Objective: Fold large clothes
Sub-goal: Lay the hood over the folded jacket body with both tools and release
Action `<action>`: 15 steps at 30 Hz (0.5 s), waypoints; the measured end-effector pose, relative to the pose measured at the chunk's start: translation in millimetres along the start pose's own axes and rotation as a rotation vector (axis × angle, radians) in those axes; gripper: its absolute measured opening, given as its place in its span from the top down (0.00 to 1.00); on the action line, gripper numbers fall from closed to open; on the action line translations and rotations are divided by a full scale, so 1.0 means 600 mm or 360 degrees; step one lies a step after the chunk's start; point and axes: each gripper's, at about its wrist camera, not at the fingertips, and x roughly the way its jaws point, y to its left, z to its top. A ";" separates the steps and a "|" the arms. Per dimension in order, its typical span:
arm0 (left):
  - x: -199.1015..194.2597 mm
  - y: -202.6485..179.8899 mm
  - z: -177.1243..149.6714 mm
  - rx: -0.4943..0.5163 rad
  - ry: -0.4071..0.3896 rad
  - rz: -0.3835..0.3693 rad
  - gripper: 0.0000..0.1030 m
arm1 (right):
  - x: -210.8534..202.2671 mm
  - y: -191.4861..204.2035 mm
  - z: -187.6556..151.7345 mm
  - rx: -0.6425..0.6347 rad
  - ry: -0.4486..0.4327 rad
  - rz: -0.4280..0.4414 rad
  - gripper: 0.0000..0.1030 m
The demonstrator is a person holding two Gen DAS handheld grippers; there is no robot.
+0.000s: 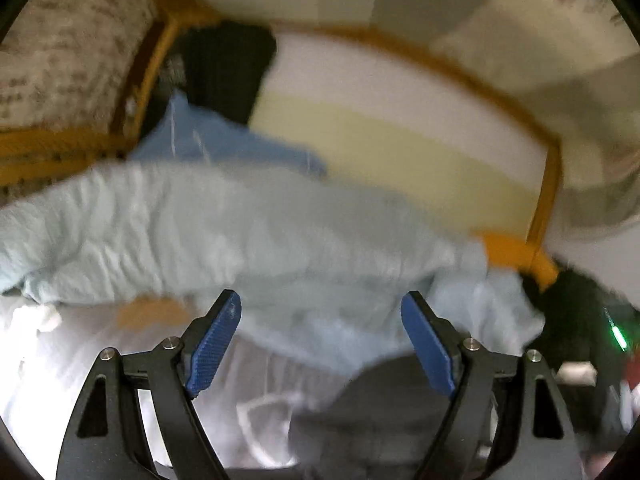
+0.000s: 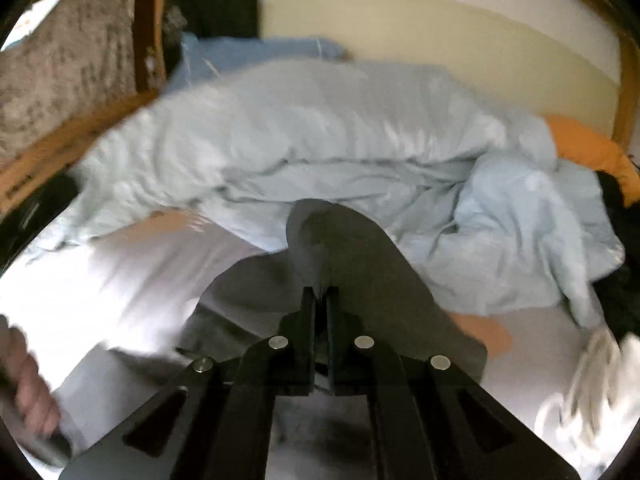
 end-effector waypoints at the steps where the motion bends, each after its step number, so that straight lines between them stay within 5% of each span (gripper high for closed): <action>1: -0.024 -0.006 -0.002 0.0002 -0.0081 0.0024 0.21 | -0.031 0.002 -0.019 0.0029 -0.0009 0.0006 0.95; 4: -0.075 -0.018 -0.006 0.0068 -0.0046 0.0064 0.21 | -0.130 0.008 -0.106 0.0141 -0.0067 0.0097 0.95; 7: -0.119 -0.026 -0.020 0.0124 0.0070 -0.0028 0.21 | -0.193 0.029 -0.193 0.0190 -0.0147 0.0079 0.95; 10: -0.171 -0.044 -0.047 0.0273 0.0153 -0.0019 0.21 | -0.212 0.049 -0.274 0.0257 -0.0162 0.0079 0.95; 15: -0.240 -0.069 -0.117 0.0508 0.0243 0.0025 0.20 | -0.212 0.041 -0.381 0.0461 -0.0019 0.0105 0.80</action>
